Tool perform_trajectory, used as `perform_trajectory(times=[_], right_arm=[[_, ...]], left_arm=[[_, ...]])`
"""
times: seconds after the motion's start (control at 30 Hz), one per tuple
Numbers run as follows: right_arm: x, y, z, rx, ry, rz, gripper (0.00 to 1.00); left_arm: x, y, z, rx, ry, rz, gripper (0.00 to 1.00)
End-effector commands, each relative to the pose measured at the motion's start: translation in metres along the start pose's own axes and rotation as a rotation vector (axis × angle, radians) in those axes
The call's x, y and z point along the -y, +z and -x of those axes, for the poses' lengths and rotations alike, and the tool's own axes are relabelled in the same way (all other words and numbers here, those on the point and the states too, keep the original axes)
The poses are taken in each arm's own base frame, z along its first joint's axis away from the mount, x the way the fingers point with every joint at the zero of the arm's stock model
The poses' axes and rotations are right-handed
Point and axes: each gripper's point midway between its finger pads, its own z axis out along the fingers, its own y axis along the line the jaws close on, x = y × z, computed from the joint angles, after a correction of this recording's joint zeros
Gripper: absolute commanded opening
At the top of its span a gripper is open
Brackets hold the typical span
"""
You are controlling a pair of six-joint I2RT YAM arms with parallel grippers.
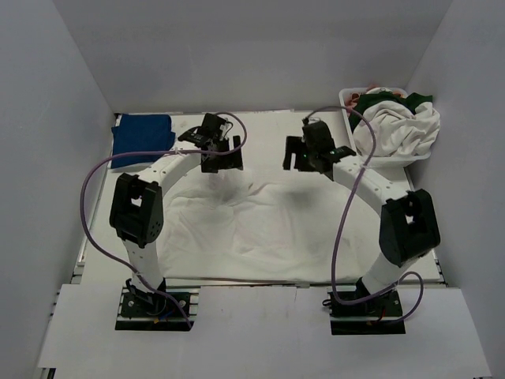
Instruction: Fold and stack the t-shirts
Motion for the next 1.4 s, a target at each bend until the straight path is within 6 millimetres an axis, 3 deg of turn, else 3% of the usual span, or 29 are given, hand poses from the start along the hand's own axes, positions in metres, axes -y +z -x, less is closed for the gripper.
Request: perform_trajectory(times=[0.0, 0.03, 0.1, 0.13, 0.17, 0.23, 0.27, 0.33, 0.47, 0.5, 0.53, 0.6, 0.63, 0.67, 0.8, 0.87, 0.93, 0.97, 1.03, 1.07, 1.1, 1.17, 1.2, 1.3, 1.33, 1.37], right_arm=[[-0.039, 0.020, 0.025, 0.048, -0.107, 0.123, 0.83], [-0.049, 0.025, 0.042, 0.083, -0.119, 0.137, 0.83], [-0.054, 0.045, 0.032, 0.028, -0.133, 0.131, 0.83], [-0.066, 0.042, 0.053, 0.067, -0.147, 0.153, 0.83], [-0.065, 0.053, 0.047, 0.044, -0.153, 0.142, 0.83], [-0.071, 0.054, 0.051, 0.049, -0.162, 0.143, 0.83], [-0.067, 0.062, 0.046, 0.035, -0.163, 0.128, 0.83], [-0.069, 0.057, 0.049, 0.046, -0.166, 0.133, 0.83], [-0.055, 0.057, 0.047, 0.049, -0.163, 0.068, 0.83], [-0.053, 0.057, 0.046, 0.047, -0.165, 0.059, 0.83], [-0.050, 0.056, 0.047, 0.052, -0.165, 0.050, 0.83], [-0.048, 0.054, 0.046, 0.052, -0.166, 0.036, 0.83], [-0.045, 0.055, 0.043, 0.045, -0.168, 0.024, 0.83], [-0.043, 0.055, 0.043, 0.049, -0.168, 0.014, 0.83], [-0.035, 0.050, 0.040, 0.053, -0.164, -0.017, 0.83], [-0.026, 0.046, 0.035, 0.054, -0.163, -0.053, 0.83], [-0.020, 0.039, 0.030, 0.053, -0.148, -0.075, 0.83], [-0.014, 0.034, 0.027, 0.058, -0.134, -0.099, 0.83], [-0.002, 0.020, 0.025, 0.078, -0.097, -0.148, 0.84], [0.006, 0.020, 0.013, 0.055, -0.067, -0.175, 0.84], [0.011, 0.016, 0.010, 0.055, -0.053, -0.195, 0.84], [0.021, 0.005, -0.002, 0.046, -0.016, -0.227, 0.86], [0.027, 0.000, -0.004, 0.051, -0.010, -0.252, 0.87], [0.041, -0.017, -0.018, 0.048, 0.044, -0.295, 0.89], [0.048, -0.017, -0.031, 0.030, 0.068, -0.315, 0.90], [0.050, -0.026, -0.030, 0.046, 0.088, -0.316, 0.90]], left_arm=[[-0.028, -0.016, 0.020, 0.063, -0.026, 0.149, 1.00], [-0.041, -0.018, 0.026, 0.077, -0.058, 0.177, 1.00], [-0.058, -0.007, 0.031, 0.062, -0.088, 0.197, 1.00], [-0.070, -0.004, 0.037, 0.061, -0.117, 0.201, 1.00], [-0.075, 0.002, 0.037, 0.048, -0.129, 0.198, 1.00], [-0.086, 0.021, 0.038, 0.010, -0.151, 0.210, 0.96], [-0.085, 0.028, 0.036, -0.012, -0.144, 0.200, 0.94], [-0.084, 0.043, 0.033, -0.047, -0.129, 0.156, 0.85], [-0.063, 0.055, 0.027, -0.073, -0.071, 0.029, 0.78], [-0.059, 0.059, 0.025, -0.084, -0.072, 0.001, 0.73], [-0.053, 0.059, 0.026, -0.085, -0.060, -0.035, 0.59], [-0.040, 0.061, 0.021, -0.112, -0.047, -0.117, 0.42], [-0.040, 0.062, 0.018, -0.115, -0.039, -0.129, 0.12], [-0.036, 0.057, 0.022, -0.106, -0.036, -0.145, 0.00], [-0.013, 0.035, 0.034, -0.024, 0.025, -0.238, 0.00], [-0.005, 0.014, 0.045, 0.039, 0.063, -0.211, 0.00], [0.000, 0.005, 0.038, 0.054, 0.084, -0.192, 0.00], [0.008, -0.013, 0.041, 0.088, 0.099, -0.196, 0.00], [0.024, -0.020, 0.020, 0.080, 0.139, -0.204, 0.00], [0.033, -0.026, 0.014, 0.086, 0.173, -0.221, 0.00], [0.054, -0.038, 0.004, 0.095, 0.216, -0.248, 0.00], [0.064, -0.039, -0.023, 0.049, 0.252, -0.240, 0.00], [0.077, -0.036, -0.047, 0.009, 0.294, -0.241, 0.00], [0.087, -0.030, -0.098, -0.103, 0.351, -0.202, 0.00], [0.090, -0.030, -0.108, -0.119, 0.337, -0.196, 0.00], [0.090, -0.030, -0.121, -0.149, 0.347, -0.178, 0.07]])
